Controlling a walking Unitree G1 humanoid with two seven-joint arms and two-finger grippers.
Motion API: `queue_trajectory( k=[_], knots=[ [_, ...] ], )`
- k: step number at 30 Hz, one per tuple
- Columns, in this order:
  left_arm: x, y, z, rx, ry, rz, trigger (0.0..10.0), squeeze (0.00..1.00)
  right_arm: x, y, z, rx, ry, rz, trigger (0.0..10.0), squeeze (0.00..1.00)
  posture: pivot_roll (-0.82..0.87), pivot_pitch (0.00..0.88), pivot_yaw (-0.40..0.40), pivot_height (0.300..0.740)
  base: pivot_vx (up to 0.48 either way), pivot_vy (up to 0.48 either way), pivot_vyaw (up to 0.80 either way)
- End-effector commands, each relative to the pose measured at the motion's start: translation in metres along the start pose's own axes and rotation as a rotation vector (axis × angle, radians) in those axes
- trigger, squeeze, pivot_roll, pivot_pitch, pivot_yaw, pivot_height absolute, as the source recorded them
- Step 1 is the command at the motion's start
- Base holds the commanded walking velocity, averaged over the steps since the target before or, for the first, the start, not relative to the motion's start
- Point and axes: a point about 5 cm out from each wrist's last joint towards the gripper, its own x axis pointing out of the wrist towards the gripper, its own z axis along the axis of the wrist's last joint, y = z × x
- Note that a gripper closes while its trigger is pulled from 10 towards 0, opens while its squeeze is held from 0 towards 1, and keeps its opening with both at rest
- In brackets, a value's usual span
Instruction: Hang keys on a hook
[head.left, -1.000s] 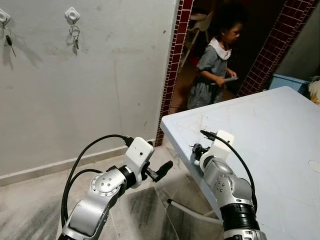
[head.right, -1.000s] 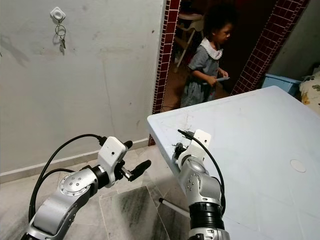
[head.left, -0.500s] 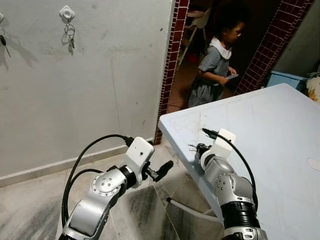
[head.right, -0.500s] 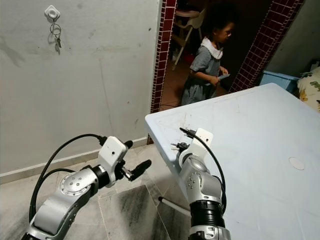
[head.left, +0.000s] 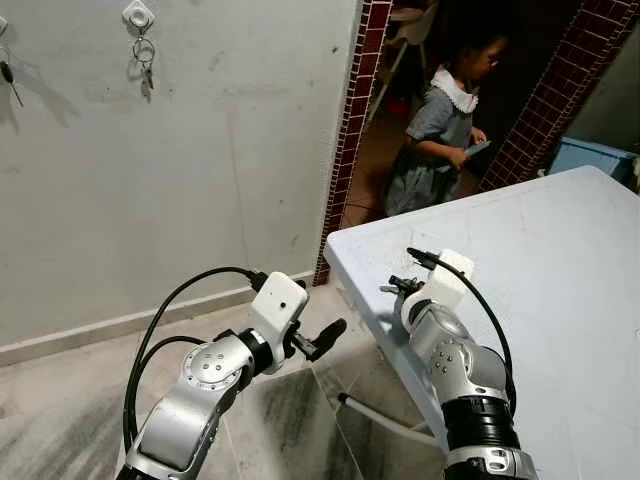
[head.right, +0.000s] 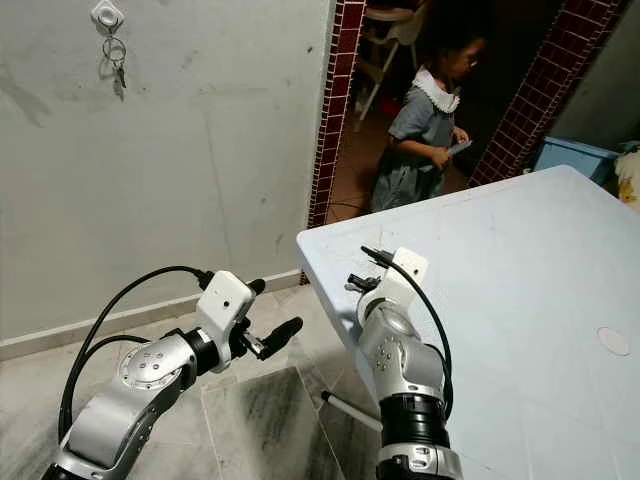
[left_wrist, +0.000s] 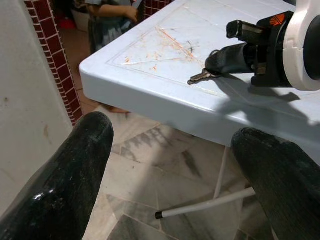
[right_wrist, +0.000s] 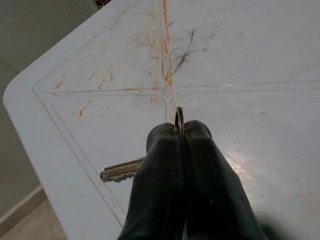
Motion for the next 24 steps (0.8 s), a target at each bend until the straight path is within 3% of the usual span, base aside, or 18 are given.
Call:
queue_trajectory(
  k=[1, 6, 13, 14, 15, 17, 18, 19, 20, 23, 24],
  knots=[
    [0.002, 0.002, 0.002, 0.010, -0.006, 0.007, 10.0, 0.00, 0.002, -0.011, -0.011, 0.001, 0.055, -0.046, 0.0, 0.00, 0.13, 0.021, -0.101, 0.740, 0.000, 0.000, 0.00],
    [0.003, 0.004, 0.005, 0.015, -0.021, 0.028, 10.0, 0.00, 0.002, -0.011, -0.003, -0.013, 0.005, -0.037, 0.0, 0.00, 0.13, 0.019, -0.100, 0.740, 0.000, 0.000, 0.00],
    [0.004, 0.011, 0.010, 0.023, -0.055, 0.075, 10.0, 0.00, -0.001, -0.006, 0.020, -0.124, -0.141, 0.014, 0.0, 0.00, 0.13, 0.016, -0.097, 0.740, 0.000, 0.000, 0.00],
    [0.004, 0.014, 0.012, 0.024, -0.066, 0.089, 10.0, 0.00, -0.005, -0.004, 0.034, -0.211, -0.235, 0.044, 0.9, 0.00, 0.13, 0.016, -0.097, 0.740, 0.000, 0.000, 0.00],
    [0.004, 0.015, 0.013, 0.025, -0.070, 0.096, 10.0, 0.00, -0.007, -0.002, 0.042, -0.221, -0.285, 0.067, 1.5, 0.00, 0.13, 0.016, -0.097, 0.740, 0.000, 0.000, 0.00],
    [0.004, 0.016, 0.013, 0.025, -0.077, 0.105, 10.0, 0.00, -0.009, -0.001, 0.047, -0.260, -0.317, 0.082, 3.9, 0.00, 0.13, 0.016, -0.097, 0.740, 0.000, 0.000, 0.00],
    [0.004, 0.016, 0.014, 0.025, -0.080, 0.109, 10.0, 0.00, -0.009, -0.001, 0.049, -0.285, -0.329, 0.086, 3.9, 0.00, 0.13, 0.016, -0.097, 0.740, 0.000, 0.000, 0.00],
    [0.004, 0.017, 0.015, 0.026, -0.089, 0.119, 10.0, 0.00, -0.011, -0.001, 0.054, -0.295, -0.361, 0.097, 9.2, 0.00, 0.13, 0.015, -0.095, 0.740, 0.000, 0.000, 0.00],
    [0.004, 0.018, 0.016, 0.026, -0.098, 0.125, 10.0, 0.00, -0.012, -0.002, 0.057, -0.309, -0.379, 0.102, 10.0, 0.00, 0.13, 0.014, -0.096, 0.740, 0.000, 0.000, 0.00],
    [0.004, 0.020, 0.020, 0.033, -0.122, 0.148, 10.0, 0.00, -0.018, 0.001, 0.067, -0.396, -0.474, 0.141, 10.0, 0.00, 0.13, 0.014, -0.096, 0.740, 0.000, 0.000, 0.00],
    [0.004, 0.022, 0.021, 0.033, -0.135, 0.165, 10.0, 0.00, -0.022, 0.002, 0.072, -0.478, -0.541, 0.159, 10.0, 0.00, 0.13, 0.014, -0.096, 0.740, 0.000, 0.000, 0.00]
  ],
)
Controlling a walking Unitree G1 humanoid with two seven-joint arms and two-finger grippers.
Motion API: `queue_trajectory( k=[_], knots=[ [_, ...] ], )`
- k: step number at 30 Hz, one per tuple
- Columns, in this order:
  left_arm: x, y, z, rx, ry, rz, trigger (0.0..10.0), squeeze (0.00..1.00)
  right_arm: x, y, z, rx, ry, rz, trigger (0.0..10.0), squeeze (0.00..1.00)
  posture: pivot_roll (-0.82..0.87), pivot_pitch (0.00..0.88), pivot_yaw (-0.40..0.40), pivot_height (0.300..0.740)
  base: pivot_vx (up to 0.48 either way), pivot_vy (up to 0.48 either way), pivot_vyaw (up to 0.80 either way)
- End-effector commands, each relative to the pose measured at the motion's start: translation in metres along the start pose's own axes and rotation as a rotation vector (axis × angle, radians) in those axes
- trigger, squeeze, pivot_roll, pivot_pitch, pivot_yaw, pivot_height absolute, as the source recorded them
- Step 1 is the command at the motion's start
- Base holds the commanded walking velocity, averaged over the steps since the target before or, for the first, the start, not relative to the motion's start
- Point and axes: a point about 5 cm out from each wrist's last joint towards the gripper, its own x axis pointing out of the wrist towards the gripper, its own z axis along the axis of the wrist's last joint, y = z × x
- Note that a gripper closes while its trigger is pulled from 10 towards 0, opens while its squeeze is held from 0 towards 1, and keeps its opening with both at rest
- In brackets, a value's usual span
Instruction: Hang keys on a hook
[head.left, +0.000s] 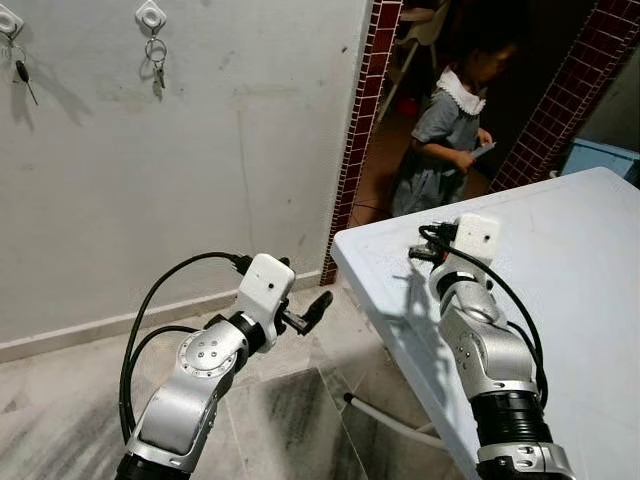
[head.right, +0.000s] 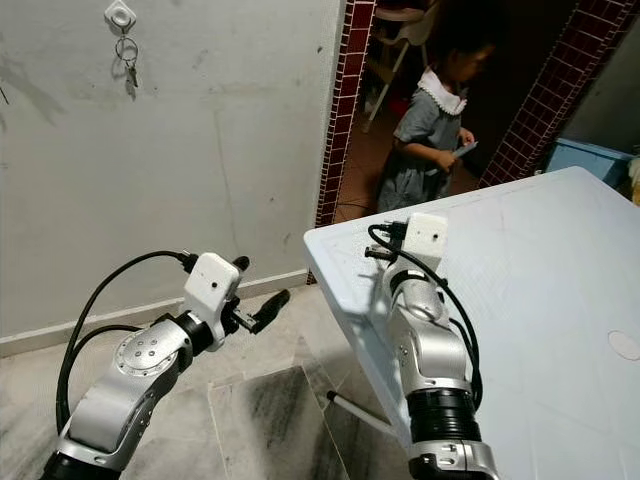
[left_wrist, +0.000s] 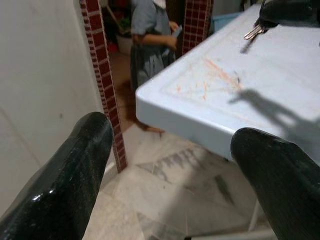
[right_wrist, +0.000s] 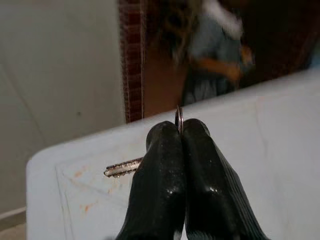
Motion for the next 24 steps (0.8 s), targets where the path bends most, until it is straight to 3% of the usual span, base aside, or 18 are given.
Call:
queue_trajectory(
  k=[1, 13, 19, 24],
  knots=[
    [0.002, 0.004, 0.006, 0.012, -0.030, 0.024, 10.0, 0.00, -0.003, 0.001, 0.020, -0.134, -0.144, 0.043, 10.0, 0.00, 0.13, 0.015, -0.096, 0.740, 0.000, 0.000, 0.00],
    [0.001, 0.011, 0.010, 0.027, -0.070, 0.079, 10.0, 0.00, -0.012, -0.008, 0.012, -0.172, -0.157, 0.087, 10.0, 0.00, 0.13, 0.015, -0.091, 0.740, 0.000, 0.000, 0.00],
    [-0.005, 0.021, 0.012, 0.064, -0.094, 0.176, 10.0, 0.00, -0.020, -0.009, 0.006, -0.084, -0.137, 0.100, 10.0, 0.00, 0.14, 0.016, -0.091, 0.740, 0.000, 0.000, 0.00],
    [-0.019, 0.022, 0.005, 0.068, -0.085, 0.222, 10.0, 0.00, -0.037, -0.001, -0.003, -0.008, -0.106, 0.142, 10.0, 0.00, 0.14, 0.018, -0.093, 0.740, 0.000, 0.000, 0.00]
  ],
)
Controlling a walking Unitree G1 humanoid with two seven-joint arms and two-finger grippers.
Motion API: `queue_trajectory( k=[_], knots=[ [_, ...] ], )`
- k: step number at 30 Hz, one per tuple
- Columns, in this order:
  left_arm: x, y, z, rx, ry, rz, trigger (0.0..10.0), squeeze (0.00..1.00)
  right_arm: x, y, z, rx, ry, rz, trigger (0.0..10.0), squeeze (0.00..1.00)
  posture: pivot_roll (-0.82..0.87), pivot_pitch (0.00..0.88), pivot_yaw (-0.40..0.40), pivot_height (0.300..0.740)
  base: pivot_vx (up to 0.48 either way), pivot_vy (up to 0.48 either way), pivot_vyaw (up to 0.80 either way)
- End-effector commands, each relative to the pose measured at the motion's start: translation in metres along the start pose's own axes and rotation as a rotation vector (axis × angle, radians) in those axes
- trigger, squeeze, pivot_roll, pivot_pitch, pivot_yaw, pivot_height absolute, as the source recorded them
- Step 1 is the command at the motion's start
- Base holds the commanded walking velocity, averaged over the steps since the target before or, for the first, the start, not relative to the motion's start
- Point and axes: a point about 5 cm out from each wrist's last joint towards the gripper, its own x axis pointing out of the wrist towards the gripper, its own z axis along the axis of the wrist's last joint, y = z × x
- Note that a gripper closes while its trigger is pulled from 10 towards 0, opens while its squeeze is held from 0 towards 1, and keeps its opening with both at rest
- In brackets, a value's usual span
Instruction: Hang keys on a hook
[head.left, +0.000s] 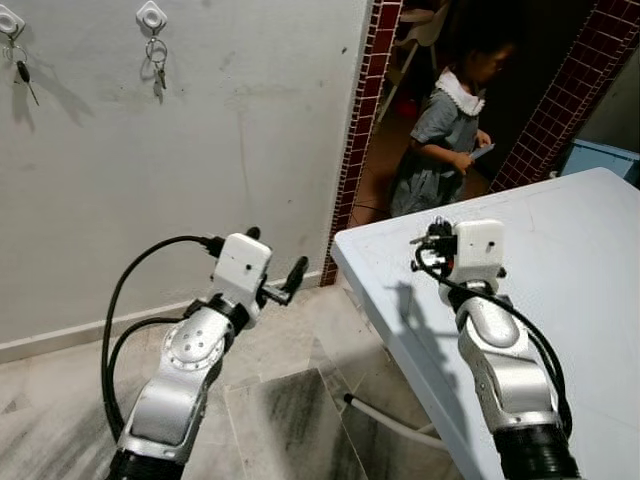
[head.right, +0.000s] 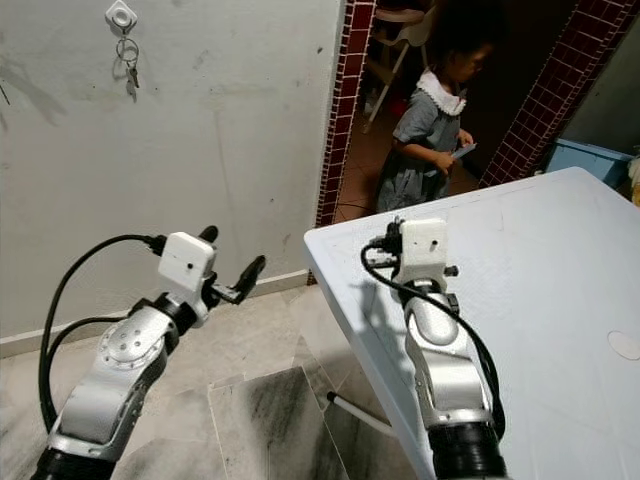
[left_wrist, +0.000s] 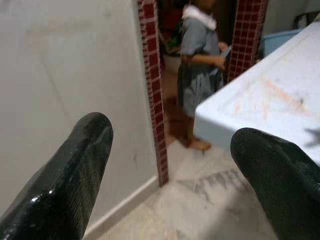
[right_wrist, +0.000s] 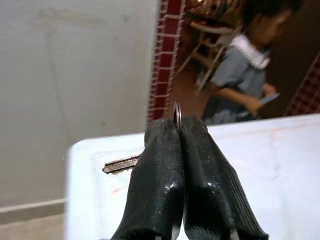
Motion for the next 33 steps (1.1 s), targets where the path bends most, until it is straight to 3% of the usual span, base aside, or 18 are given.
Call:
queue_trajectory(
  k=[1, 7, 15, 24, 27, 30, 33],
  knots=[
    [-0.003, 0.001, 0.008, 0.019, -0.035, 0.022, 10.0, 0.00, -0.003, 0.000, 0.006, 0.009, -0.018, 0.010, 10.0, 0.00, 0.14, 0.018, -0.093, 0.740, 0.000, 0.000, 0.00],
    [-0.022, 0.014, 0.001, 0.085, -0.012, 0.176, 10.0, 0.00, -0.020, 0.010, 0.002, 0.034, 0.003, 0.052, 10.0, 0.00, 0.14, 0.023, -0.092, 0.740, 0.000, 0.000, 0.00],
    [-0.044, 0.029, -0.007, 0.093, 0.038, 0.271, 10.0, 0.00, -0.038, 0.010, -0.005, 0.045, 0.059, 0.044, 10.0, 0.00, 0.16, 0.030, -0.096, 0.740, 0.000, 0.000, 0.00],
    [-0.041, 0.025, -0.008, 0.083, 0.044, 0.263, 10.0, 0.00, -0.039, 0.009, -0.007, 0.044, 0.088, 0.031, 10.0, 0.00, 0.16, 0.026, -0.090, 0.740, 0.000, 0.000, 0.00],
    [-0.039, 0.023, -0.007, 0.073, 0.043, 0.255, 10.0, 0.00, -0.039, 0.005, -0.010, 0.022, 0.120, 0.000, 10.0, 0.00, 0.15, 0.024, -0.089, 0.740, 0.000, 0.000, 0.00],
    [-0.039, 0.022, -0.008, 0.063, 0.049, 0.248, 10.0, 0.00, -0.040, -0.010, -0.020, 0.002, 0.183, -0.110, 10.0, 0.00, 0.15, 0.024, -0.088, 0.740, 0.000, 0.000, 0.00],
    [-0.039, 0.021, -0.009, 0.051, 0.053, 0.244, 10.0, 0.00, -0.043, -0.013, -0.030, 0.006, 0.251, -0.100, 10.0, 0.00, 0.15, 0.023, -0.086, 0.740, 0.000, 0.000, 0.00]
  ],
)
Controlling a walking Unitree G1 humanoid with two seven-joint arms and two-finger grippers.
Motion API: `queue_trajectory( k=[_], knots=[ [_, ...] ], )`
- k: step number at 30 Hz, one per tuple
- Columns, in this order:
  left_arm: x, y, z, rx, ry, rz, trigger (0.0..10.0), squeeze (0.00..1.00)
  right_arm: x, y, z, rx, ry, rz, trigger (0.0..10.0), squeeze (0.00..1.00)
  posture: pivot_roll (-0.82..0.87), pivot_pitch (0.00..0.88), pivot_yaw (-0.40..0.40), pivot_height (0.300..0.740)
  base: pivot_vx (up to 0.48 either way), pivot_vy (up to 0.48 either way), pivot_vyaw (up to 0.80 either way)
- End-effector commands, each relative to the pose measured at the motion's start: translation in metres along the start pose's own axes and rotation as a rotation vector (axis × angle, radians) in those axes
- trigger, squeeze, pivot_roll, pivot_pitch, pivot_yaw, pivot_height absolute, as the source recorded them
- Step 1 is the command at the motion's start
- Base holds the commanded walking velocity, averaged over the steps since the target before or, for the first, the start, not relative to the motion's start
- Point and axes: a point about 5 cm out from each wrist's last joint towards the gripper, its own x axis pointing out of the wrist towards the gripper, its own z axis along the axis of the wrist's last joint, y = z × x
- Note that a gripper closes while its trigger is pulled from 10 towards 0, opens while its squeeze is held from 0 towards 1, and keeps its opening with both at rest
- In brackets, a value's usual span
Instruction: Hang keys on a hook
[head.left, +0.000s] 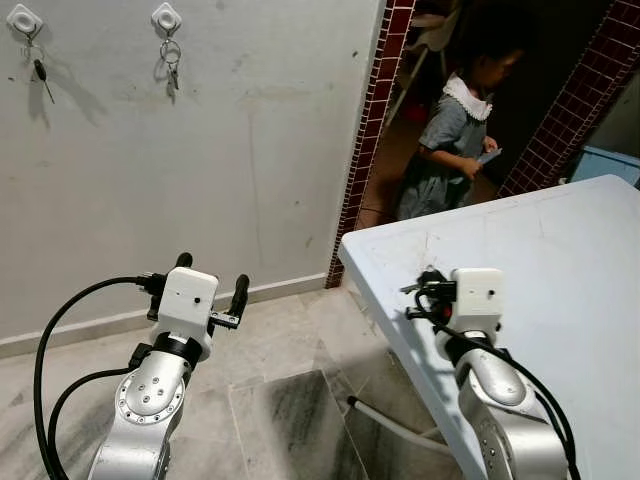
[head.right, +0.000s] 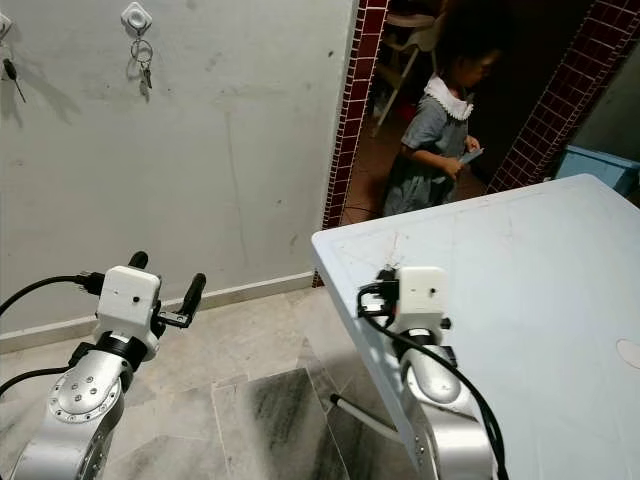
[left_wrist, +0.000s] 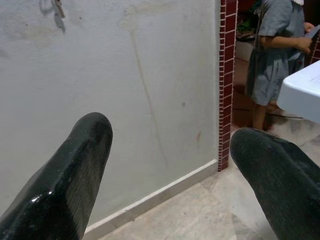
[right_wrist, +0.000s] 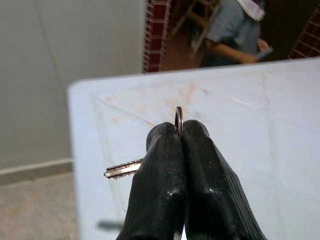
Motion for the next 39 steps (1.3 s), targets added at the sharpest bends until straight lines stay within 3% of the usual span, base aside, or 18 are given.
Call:
queue_trajectory(
  k=[1, 3, 6, 7, 13, 14, 15, 29, 32, 36, 39],
  knots=[
    [0.001, -0.003, 0.001, -0.009, 0.004, -0.013, 10.0, 0.00, -0.001, -0.006, -0.009, -0.003, 0.060, -0.014, 10.0, 0.00, 0.15, 0.023, -0.086, 0.740, 0.000, 0.000, 0.00],
    [0.002, -0.004, 0.001, -0.012, 0.006, -0.019, 10.0, 0.00, -0.001, -0.005, -0.016, -0.068, 0.110, 0.034, 10.0, 0.00, 0.15, 0.021, -0.088, 0.740, 0.000, 0.000, 0.00],
    [0.003, -0.005, 0.001, -0.016, 0.007, -0.026, 10.0, 0.00, 0.000, -0.007, -0.014, -0.080, 0.101, 0.035, 10.0, 0.00, 0.14, 0.020, -0.087, 0.740, 0.000, 0.000, 0.00],
    [0.004, -0.007, 0.001, -0.027, 0.007, -0.041, 10.0, 0.00, 0.004, -0.009, -0.010, -0.142, 0.086, 0.061, 10.0, 0.00, 0.14, 0.018, -0.088, 0.740, 0.000, 0.000, 0.00],
    [0.007, -0.013, 0.003, -0.042, 0.004, -0.077, 10.0, 0.00, 0.014, -0.012, 0.001, -0.219, 0.055, 0.080, 10.0, 0.00, 0.14, 0.018, -0.090, 0.740, 0.000, 0.000, 0.00],
    [0.007, -0.013, 0.003, -0.045, 0.003, -0.082, 10.0, 0.00, 0.015, -0.011, 0.002, -0.217, 0.051, 0.084, 10.0, 0.09, 0.14, 0.018, -0.090, 0.740, 0.000, 0.000, 0.00],
    [0.008, -0.015, 0.004, -0.051, 0.001, -0.094, 10.0, 0.00, 0.017, -0.009, 0.003, -0.212, 0.051, 0.088, 10.0, 1.00, 0.14, 0.018, -0.091, 0.740, 0.000, 0.000, 0.00],
    [0.009, -0.024, 0.003, -0.074, 0.014, -0.151, 10.0, 0.00, 0.028, 0.001, 0.006, -0.265, 0.035, 0.084, 10.0, 1.00, 0.14, 0.017, -0.092, 0.740, 0.000, 0.000, 0.00],
    [0.010, -0.025, 0.004, -0.076, 0.014, -0.152, 10.0, 0.00, 0.029, 0.000, 0.007, -0.271, 0.041, 0.071, 10.0, 1.00, 0.14, 0.017, -0.092, 0.740, 0.000, 0.000, 0.00],
    [0.011, -0.025, 0.005, -0.080, 0.011, -0.151, 10.0, 0.00, 0.022, -0.009, 0.002, -0.274, 0.135, 0.046, 10.0, 1.00, 0.14, 0.011, -0.099, 0.740, 0.000, 0.000, 0.00],
    [0.012, -0.025, 0.004, -0.081, 0.013, -0.151, 10.0, 0.00, 0.014, -0.017, -0.003, -0.334, 0.175, 0.059, 10.0, 1.00, 0.13, 0.010, -0.100, 0.740, 0.000, 0.000, 0.00]
  ],
)
